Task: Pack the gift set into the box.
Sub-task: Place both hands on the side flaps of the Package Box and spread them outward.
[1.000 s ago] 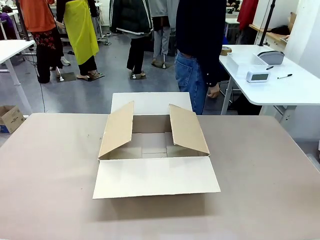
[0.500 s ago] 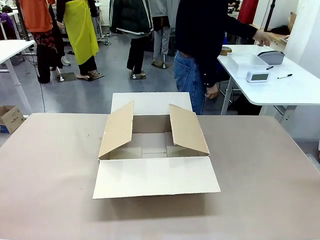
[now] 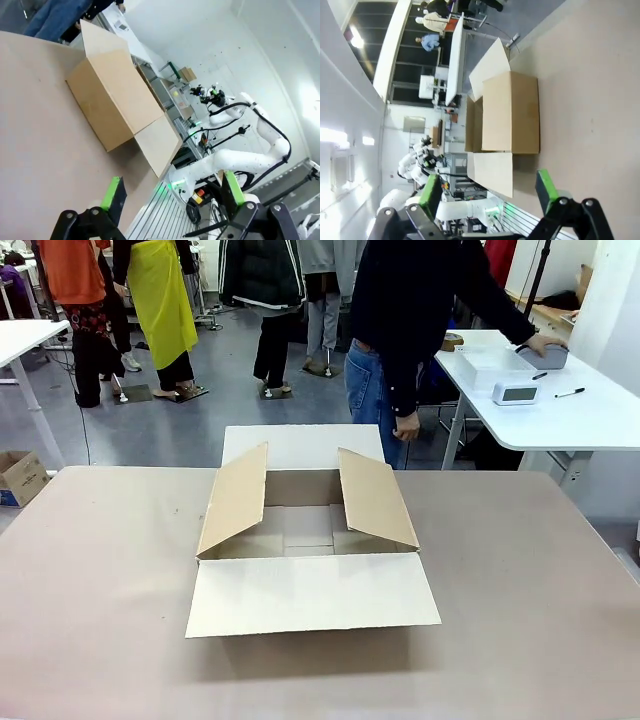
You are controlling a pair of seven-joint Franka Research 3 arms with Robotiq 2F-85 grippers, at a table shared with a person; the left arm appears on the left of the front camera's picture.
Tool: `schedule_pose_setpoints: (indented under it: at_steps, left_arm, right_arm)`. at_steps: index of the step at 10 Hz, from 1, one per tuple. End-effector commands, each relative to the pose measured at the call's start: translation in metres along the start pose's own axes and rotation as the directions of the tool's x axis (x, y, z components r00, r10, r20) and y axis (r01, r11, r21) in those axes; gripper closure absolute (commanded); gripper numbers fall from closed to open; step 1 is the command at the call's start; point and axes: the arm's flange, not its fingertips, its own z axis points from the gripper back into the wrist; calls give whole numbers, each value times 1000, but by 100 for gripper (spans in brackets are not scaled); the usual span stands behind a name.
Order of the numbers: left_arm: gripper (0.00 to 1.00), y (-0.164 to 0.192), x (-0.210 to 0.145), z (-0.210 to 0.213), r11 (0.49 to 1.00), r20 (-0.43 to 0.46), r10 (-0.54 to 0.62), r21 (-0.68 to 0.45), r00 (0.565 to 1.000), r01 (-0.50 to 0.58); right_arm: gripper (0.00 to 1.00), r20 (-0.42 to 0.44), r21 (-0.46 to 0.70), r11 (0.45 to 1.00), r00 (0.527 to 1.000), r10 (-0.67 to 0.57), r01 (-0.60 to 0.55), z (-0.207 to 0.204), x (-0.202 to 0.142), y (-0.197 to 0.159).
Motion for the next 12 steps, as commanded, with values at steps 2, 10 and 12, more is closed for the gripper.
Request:
schedule_pose_setpoints:
  at_steps: [2,10,12]
  left_arm:
    - [0,-79,48,-83,998,-232,-56,3,971,58]
    - [0,-162,32,-231,982,-573,-149,9,806,188]
    - [0,-181,44,-281,953,-546,10,259,838,158]
  right_arm:
    - [0,-212,-209,930,942,259,-303,-124,-6,97]
    - [0,-542,-345,723,756,367,-599,-331,-111,175]
    - [0,-442,-503,711,854,276,-490,-363,-107,183]
